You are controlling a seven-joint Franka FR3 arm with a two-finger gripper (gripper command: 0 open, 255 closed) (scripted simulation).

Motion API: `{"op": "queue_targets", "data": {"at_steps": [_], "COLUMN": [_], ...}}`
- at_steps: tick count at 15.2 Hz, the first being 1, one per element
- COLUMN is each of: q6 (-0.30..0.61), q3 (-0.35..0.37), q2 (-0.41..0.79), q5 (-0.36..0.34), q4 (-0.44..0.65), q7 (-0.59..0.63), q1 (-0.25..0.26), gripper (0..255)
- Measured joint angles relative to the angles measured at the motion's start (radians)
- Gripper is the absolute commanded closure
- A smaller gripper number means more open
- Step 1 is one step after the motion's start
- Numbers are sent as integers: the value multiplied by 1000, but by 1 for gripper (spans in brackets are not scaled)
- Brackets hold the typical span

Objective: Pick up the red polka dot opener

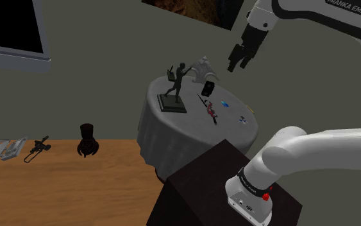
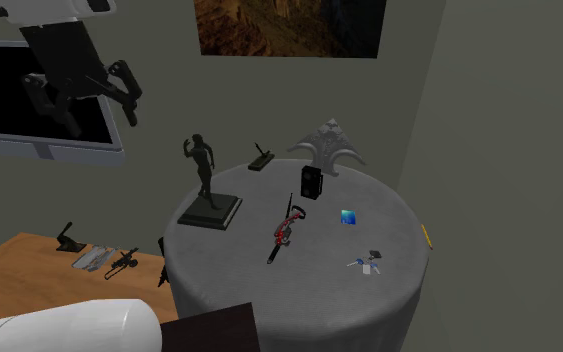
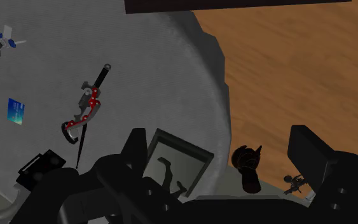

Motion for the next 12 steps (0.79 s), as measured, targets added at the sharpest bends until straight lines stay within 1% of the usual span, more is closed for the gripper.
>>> {"op": "queue_targets", "data": {"at_steps": [2,4,6,12], "q6": [13,58,121,292], "q3": [-8,-29,-58,-145], "q2": [1,18,29,102], "q5": [-5,-18,-35,-84], "q4": [-12,-38,-88,-177], "q7": [-6,-20,-40,-96], "q1": [-3,-11,-22,-56], "gripper": [0,0,0,0]}}
